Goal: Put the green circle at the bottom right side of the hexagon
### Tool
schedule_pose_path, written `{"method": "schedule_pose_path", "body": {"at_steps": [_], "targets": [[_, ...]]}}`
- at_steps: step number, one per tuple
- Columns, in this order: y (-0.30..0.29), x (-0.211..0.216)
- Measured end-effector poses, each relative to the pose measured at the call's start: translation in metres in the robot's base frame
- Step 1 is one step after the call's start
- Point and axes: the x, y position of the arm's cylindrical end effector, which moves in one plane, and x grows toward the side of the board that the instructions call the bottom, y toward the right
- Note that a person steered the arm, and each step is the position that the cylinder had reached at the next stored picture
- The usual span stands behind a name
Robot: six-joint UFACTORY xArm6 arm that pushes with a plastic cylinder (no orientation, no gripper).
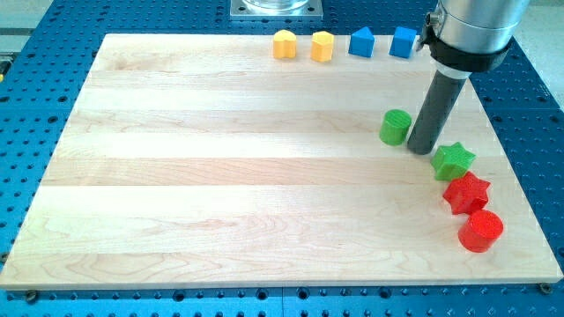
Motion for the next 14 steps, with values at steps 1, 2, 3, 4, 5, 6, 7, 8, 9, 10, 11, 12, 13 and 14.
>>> {"method": "schedule_pose_path", "body": {"at_steps": [1,2,3,4,5,6,7,8,9,10,11,12,13,14], "targets": [[-0.117,-0.032],[-0.211,-0.085],[-0.226,-0.057],[-0.172,0.023],[-0.101,0.020],[-0.068,-0.015],[-0.071,-0.063],[-0.056,-0.070],[-0.031,-0.084],[-0.084,-0.122],[-0.095,-0.133],[-0.095,-0.140],[-0.086,-0.141],[-0.042,-0.114]]}}
